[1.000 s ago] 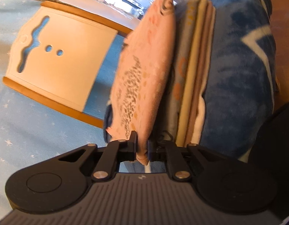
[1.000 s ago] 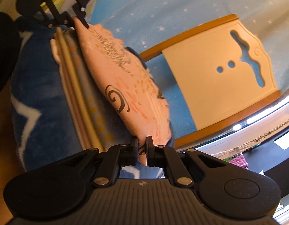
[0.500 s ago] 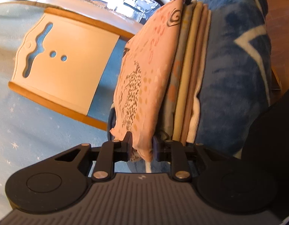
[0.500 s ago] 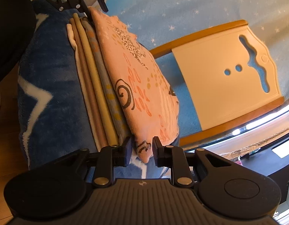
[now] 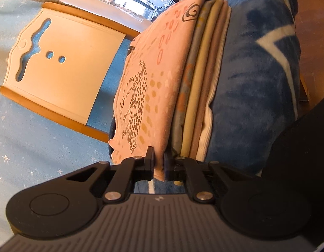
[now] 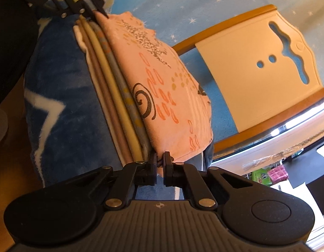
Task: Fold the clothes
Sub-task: 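Lower the shorts onto the folded clothes stack with both tools, then open both tools and withdraw them from the stack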
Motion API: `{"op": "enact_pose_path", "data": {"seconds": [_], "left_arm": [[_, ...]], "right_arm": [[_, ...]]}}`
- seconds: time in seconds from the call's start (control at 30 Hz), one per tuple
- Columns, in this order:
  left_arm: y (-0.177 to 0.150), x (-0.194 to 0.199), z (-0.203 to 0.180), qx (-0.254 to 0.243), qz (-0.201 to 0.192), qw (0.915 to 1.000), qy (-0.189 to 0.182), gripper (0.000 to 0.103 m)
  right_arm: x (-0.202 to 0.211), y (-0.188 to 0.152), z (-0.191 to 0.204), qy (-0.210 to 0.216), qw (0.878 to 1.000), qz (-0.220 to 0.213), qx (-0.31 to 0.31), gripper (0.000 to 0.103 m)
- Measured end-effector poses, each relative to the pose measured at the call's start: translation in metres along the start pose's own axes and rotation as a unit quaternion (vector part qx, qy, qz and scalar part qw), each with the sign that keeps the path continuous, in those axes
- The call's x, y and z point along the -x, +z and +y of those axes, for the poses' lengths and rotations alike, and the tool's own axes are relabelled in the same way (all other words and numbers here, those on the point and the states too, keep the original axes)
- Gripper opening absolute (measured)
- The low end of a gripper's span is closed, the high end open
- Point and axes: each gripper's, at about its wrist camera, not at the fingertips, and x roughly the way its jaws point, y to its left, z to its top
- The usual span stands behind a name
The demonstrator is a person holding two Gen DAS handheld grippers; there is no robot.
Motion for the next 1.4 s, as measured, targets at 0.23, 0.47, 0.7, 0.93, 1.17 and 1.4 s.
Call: {"op": "enact_pose_path", "data": {"seconds": [0.23, 0.47, 0.7, 0.93, 1.17, 1.4], "left_arm": [[-0.002, 0.009, 0.013, 0.062, -0.005, 0.9979, -0.018, 0.008], [-0.004, 0.016, 0.011, 0.052, -0.003, 0.9984, -0.020, 0.008], [-0.014, 0.029, 0.019, 0.088, 0.007, 0.9960, -0.014, 0.009], [-0.003, 0.025, 0.056, 0.231, -0.010, 0.9726, -0.018, 0.014], [0.009, -0.004, 0.061, 0.275, 0.013, 0.9597, -0.058, 0.018], [0.004, -0.003, 0.066, 0.325, 0.030, 0.9430, -0.067, 0.019]], "right_arm": [[0.000, 0.000, 0.002, -0.002, 1.000, 0.002, -0.011, 0.005], [0.000, 0.001, -0.002, -0.001, 0.999, 0.006, -0.035, 0.005], [0.016, -0.004, -0.005, 0.012, 0.996, 0.008, -0.083, 0.005], [0.035, 0.010, -0.045, 0.033, 0.960, -0.045, -0.273, 0.006], [-0.006, -0.003, -0.075, 0.095, 0.901, -0.005, -0.423, 0.011], [-0.004, -0.017, -0.079, 0.112, 0.870, 0.000, -0.481, 0.017]]}}
